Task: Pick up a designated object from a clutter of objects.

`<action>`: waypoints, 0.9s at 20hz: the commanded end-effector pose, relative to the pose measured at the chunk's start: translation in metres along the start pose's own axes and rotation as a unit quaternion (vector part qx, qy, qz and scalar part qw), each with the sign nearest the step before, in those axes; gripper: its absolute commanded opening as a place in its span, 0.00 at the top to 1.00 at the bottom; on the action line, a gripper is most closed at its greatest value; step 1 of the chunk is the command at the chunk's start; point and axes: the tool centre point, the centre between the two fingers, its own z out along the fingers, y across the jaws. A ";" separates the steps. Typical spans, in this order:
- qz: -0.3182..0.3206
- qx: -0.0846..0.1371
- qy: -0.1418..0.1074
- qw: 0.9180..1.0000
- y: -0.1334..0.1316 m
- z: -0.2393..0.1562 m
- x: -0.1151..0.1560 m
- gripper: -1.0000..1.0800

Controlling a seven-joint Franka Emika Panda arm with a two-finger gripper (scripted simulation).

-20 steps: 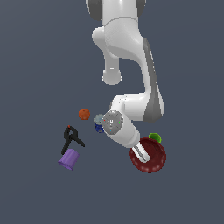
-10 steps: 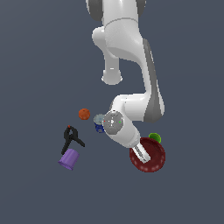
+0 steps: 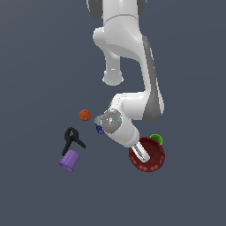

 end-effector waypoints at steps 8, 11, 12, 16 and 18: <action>0.000 0.002 0.000 1.000 0.033 -0.052 0.002 1.00; 0.000 0.002 0.000 1.000 0.050 -0.078 0.004 1.00; 0.000 0.002 0.000 1.000 0.057 -0.088 0.004 1.00; 0.001 0.002 -0.001 1.000 0.085 -0.130 0.007 1.00; 0.001 0.002 -0.001 1.000 0.099 -0.151 0.008 1.00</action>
